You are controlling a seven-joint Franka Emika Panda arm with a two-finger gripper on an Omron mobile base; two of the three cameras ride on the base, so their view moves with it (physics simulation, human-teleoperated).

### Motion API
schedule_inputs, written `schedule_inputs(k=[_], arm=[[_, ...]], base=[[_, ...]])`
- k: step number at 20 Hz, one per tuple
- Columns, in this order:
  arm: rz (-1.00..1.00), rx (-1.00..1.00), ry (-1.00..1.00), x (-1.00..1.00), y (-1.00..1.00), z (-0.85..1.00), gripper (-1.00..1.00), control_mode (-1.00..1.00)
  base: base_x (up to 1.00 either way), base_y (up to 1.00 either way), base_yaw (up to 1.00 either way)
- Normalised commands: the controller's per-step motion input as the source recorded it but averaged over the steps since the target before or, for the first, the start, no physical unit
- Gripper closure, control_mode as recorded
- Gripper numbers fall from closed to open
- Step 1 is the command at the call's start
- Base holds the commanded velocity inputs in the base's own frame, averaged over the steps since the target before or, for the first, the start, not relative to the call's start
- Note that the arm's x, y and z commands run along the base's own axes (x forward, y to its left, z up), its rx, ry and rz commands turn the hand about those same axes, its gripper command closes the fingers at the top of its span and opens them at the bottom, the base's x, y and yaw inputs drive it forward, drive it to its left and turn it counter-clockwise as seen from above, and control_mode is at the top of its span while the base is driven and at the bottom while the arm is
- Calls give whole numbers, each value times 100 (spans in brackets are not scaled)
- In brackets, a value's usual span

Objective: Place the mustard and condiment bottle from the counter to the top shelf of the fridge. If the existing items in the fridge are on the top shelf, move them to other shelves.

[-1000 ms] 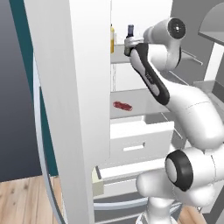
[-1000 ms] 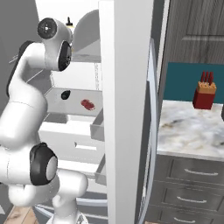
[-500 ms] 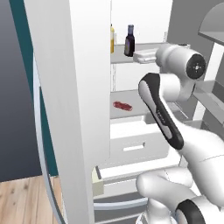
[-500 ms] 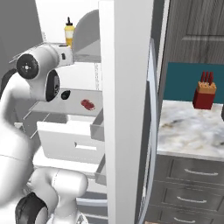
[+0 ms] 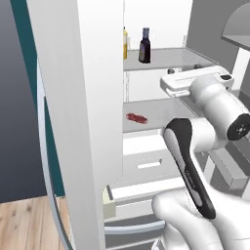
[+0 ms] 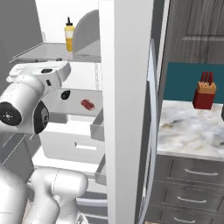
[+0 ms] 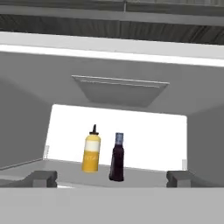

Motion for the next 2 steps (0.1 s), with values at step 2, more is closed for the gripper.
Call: schedule_inputs(k=[2], arm=[[0,0,-18,-100,0,6,-100,-100]], base=[[0,0,0]])
